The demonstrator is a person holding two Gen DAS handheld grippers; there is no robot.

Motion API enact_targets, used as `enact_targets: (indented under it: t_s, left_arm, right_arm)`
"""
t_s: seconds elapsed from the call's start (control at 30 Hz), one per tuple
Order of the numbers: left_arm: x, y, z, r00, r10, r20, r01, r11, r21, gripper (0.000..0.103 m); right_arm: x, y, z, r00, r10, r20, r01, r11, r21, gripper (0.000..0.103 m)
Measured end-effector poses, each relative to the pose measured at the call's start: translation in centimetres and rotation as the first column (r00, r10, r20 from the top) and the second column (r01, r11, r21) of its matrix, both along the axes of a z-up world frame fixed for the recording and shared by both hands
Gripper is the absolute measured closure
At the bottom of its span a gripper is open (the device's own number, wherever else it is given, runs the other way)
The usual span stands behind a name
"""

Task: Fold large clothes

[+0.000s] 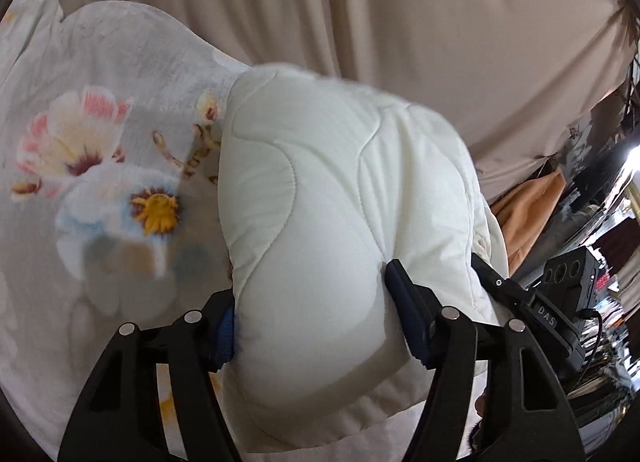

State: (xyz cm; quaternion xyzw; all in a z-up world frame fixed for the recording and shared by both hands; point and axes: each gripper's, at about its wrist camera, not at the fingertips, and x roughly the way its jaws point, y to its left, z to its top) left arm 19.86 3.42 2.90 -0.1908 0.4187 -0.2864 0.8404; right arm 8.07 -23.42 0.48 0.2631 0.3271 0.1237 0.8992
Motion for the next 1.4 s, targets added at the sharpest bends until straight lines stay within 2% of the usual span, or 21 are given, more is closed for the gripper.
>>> enact_targets:
  t_s: [0.1,0.13,0.17,0.2,0.27,0.3,0.4,0.47,0.57,0.63,0.73,0.77,0.8,0.9,1.03,1.1,1.17,1.2,1.27,1.33,1.4]
  left_arm:
    - [2.1,-1.7,-3.9,1.000,0.023,-0.013,-0.021,0.985,0.173,0.033]
    - [2.8,-2.5,-6.2,0.999,0.026,-0.027,-0.018,0.964,0.266,0.033]
    - [3.3,-2.8,-8.6,0.998,0.039,-0.054,-0.019,0.944,0.330,0.024]
    - [3.0,-2.3,-9.1,0.997,0.053,-0.051,-0.035,0.949,0.312,0.024]
    - [2.3,-1.1,-8.0,0.995,0.068,-0.075,-0.045,0.960,0.275,0.027]
    - [1.7,-0.7,-7.0,0.995,0.077,-0.064,-0.057,0.961,0.269,0.028]
    - [-1.0,-0.2,-2.8,0.995,0.060,0.079,-0.081,0.951,0.297,0.026]
    - [-2.1,-1.1,-1.7,0.991,0.026,0.130,-0.070,0.935,0.346,0.024]
    - [-0.3,-1.6,-3.9,0.997,0.038,0.060,-0.056,0.943,0.327,0.024]
    - [1.3,-0.8,-6.4,0.997,0.080,-0.024,-0.070,0.955,0.289,0.023]
    - [2.8,0.4,-10.0,0.981,0.122,-0.154,-0.092,0.978,0.185,0.013]
    - [2.9,0.4,-10.6,0.976,0.109,-0.189,-0.083,0.986,0.142,0.013]
    - [2.9,0.3,-10.8,0.973,0.109,-0.201,-0.084,0.988,0.129,0.017]
    - [1.4,-0.2,-9.1,0.982,0.077,-0.173,-0.051,0.987,0.150,0.035]
    - [-3.5,0.9,-6.1,0.984,0.001,-0.178,0.017,0.995,0.097,0.037]
    - [-6.7,0.6,-7.0,0.982,-0.013,-0.186,0.041,0.988,0.147,0.035]
    - [-8.4,0.2,-9.0,0.976,0.003,-0.218,0.049,0.971,0.233,0.032]
    - [-9.2,0.2,-9.5,0.977,0.017,-0.213,0.040,0.965,0.257,0.032]
    - [-10.9,-0.3,-7.2,0.991,0.036,-0.130,0.007,0.947,0.320,0.033]
    - [-12.3,-0.8,-3.5,0.999,0.038,0.015,-0.041,0.921,0.388,0.034]
    - [-13.2,-2.0,-0.5,0.990,0.006,0.141,-0.068,0.896,0.439,0.033]
  right_arm:
    - [2.8,-0.5,-6.5,0.983,-0.035,-0.178,0.036,0.999,0.002,0.056]
    - [3.6,-0.9,-9.2,0.965,-0.040,-0.259,0.041,0.999,-0.004,0.056]
    - [4.1,-1.0,-11.3,0.946,-0.043,-0.321,0.043,0.999,-0.005,0.049]
    - [3.6,-1.5,-12.1,0.951,-0.038,-0.308,0.058,0.997,0.055,0.049]
    - [2.3,-2.0,-10.9,0.955,-0.051,-0.294,0.076,0.994,0.074,0.049]
    - [1.3,-2.2,-9.5,0.962,-0.061,-0.266,0.079,0.995,0.056,0.049]
    - [-1.8,-1.9,-5.6,0.984,-0.105,-0.145,0.095,0.993,-0.074,0.048]
    - [-2.0,-1.1,-4.8,0.988,-0.080,-0.133,0.064,0.991,-0.120,0.047]
    - [-0.3,-1.2,-7.5,0.977,-0.063,-0.204,0.047,0.995,-0.083,0.041]
    - [1.1,-2.1,-10.3,0.962,-0.050,-0.267,0.054,0.999,0.006,0.031]
    - [2.6,-1.9,-13.7,0.939,-0.008,-0.345,0.047,0.993,0.105,0.026]
    - [2.9,-1.3,-13.9,0.937,0.008,-0.348,0.029,0.994,0.101,0.035]
    - [2.9,-1.0,-13.8,0.939,0.026,-0.343,0.007,0.995,0.096,0.054]
    - [1.6,-0.9,-11.5,0.949,0.076,-0.307,-0.043,0.993,0.112,0.074]
    - [-4.3,-1.8,-8.0,0.959,0.143,-0.244,-0.105,0.981,0.164,0.075]
    - [-7.5,-1.7,-9.0,0.951,0.132,-0.279,-0.092,0.984,0.151,0.067]
    - [-9.2,-1.2,-12.4,0.917,0.097,-0.386,-0.068,0.994,0.089,0.058]
    - [-10.0,-1.3,-14.0,0.900,0.075,-0.429,-0.045,0.996,0.079,0.055]
    - [-11.9,-2.3,-13.3,0.904,0.013,-0.427,0.033,0.994,0.100,0.055]
    - [-13.8,-2.5,-9.2,0.937,-0.096,-0.335,0.091,0.995,-0.032,0.056]
    - [-14.7,-0.9,-5.3,0.965,-0.155,-0.209,0.109,0.970,-0.219,0.059]
